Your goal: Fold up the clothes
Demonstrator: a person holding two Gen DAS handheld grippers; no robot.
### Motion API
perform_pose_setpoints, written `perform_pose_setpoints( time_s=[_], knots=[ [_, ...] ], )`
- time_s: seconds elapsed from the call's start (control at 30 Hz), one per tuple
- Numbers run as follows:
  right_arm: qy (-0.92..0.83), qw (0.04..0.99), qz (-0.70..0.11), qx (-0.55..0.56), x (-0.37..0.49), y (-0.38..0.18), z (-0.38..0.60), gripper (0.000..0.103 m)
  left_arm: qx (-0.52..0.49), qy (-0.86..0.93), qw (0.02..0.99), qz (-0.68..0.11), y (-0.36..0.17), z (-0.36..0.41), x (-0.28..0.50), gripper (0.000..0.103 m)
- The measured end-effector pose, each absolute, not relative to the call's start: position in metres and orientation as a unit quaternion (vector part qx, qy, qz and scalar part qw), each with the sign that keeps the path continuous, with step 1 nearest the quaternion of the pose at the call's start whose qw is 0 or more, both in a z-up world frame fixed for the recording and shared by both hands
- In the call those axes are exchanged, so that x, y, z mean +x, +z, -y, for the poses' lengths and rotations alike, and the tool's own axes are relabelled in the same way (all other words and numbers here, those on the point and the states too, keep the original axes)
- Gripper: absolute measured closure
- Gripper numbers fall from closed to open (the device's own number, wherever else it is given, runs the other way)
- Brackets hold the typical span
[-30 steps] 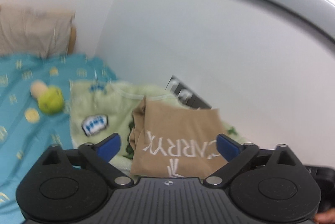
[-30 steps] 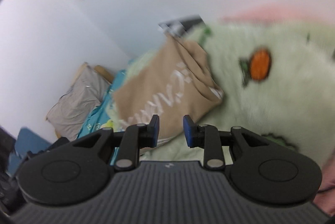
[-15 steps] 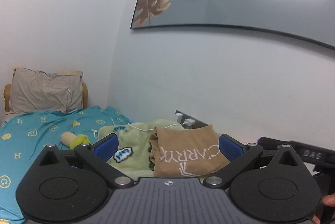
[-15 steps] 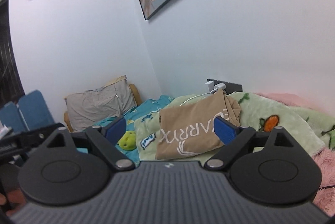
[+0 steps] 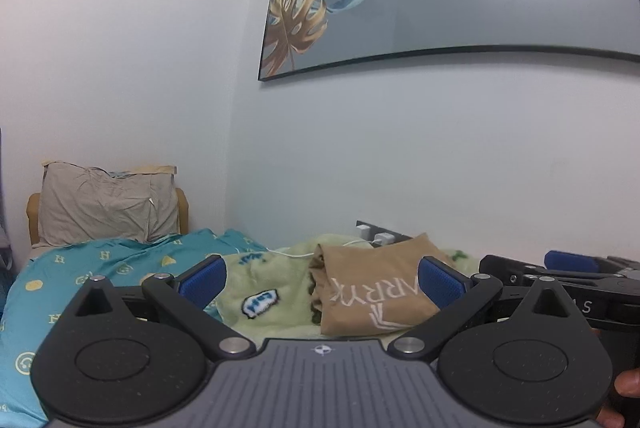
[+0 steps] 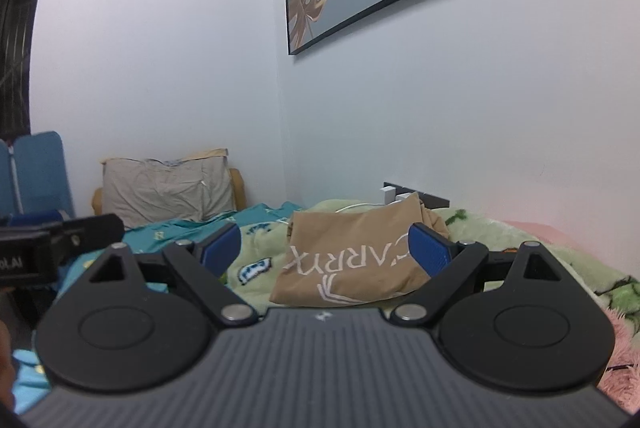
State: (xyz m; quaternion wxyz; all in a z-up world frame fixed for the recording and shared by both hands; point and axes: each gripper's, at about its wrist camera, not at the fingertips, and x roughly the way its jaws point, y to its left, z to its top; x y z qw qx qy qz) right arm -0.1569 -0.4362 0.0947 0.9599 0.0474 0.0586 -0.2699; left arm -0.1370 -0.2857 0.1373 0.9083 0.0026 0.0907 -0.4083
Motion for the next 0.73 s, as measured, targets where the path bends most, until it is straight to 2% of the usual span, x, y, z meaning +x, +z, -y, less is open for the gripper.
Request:
perform_pose_setpoints(
  time_s=[0.73],
  knots=[
    [-0.285, 0.956, -0.062, 0.042, -0.15, 0.083, 0.436, 0.011, 0.008, -0.392, 0.915, -0.095, 0.126, 0.292, -0.135, 0.0]
  ],
)
